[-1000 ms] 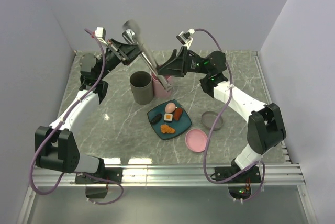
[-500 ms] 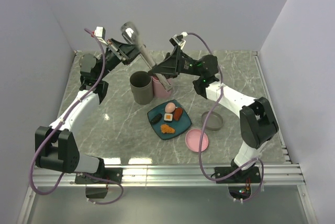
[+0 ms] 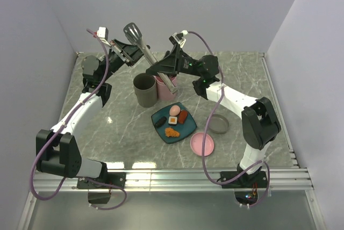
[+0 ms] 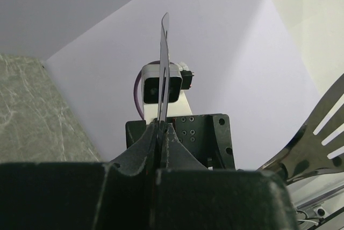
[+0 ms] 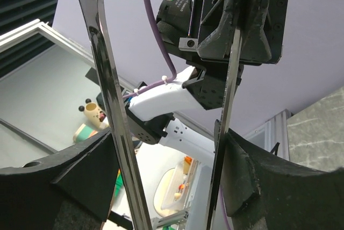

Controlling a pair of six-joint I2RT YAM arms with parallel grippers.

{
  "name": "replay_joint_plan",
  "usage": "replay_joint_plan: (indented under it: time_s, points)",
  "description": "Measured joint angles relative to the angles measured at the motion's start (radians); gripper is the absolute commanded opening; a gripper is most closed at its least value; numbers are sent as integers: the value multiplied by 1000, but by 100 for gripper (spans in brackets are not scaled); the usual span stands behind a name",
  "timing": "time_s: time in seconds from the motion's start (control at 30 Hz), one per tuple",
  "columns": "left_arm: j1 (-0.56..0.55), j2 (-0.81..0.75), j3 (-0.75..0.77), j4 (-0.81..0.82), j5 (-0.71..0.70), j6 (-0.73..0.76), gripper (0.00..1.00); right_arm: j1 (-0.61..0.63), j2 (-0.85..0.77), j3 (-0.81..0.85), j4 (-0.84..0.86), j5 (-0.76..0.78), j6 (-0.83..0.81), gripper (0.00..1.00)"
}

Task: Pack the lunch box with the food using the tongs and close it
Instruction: Pick up the clamp at the center of the board.

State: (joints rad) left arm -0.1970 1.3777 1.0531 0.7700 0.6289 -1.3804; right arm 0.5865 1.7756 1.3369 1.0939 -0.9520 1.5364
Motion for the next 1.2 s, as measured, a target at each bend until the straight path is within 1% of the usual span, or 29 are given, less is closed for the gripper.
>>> replay_joint_plan:
  time_s: [0.3, 0.4, 0.53, 0.63, 0.83, 1.2]
  points:
    - [-8, 0, 0, 7, -3, 1, 0, 0, 3, 7, -6, 2, 0, 71]
    - [-8, 0, 0, 11, -3, 4, 0, -3, 17, 26, -5, 5, 3, 73]
    - [-8, 0, -6, 12, -6, 6, 0, -6, 33, 47, 5, 20, 14, 79]
    - [-10, 0, -14, 18, -7, 5, 0, -7, 33, 47, 8, 24, 20, 79]
    - [-10, 0, -17, 27, -7, 8, 0, -13, 33, 43, 3, 32, 18, 76]
    - [-10, 0, -17, 10, -8, 34, 0, -34, 31, 35, -66, 45, -35, 72]
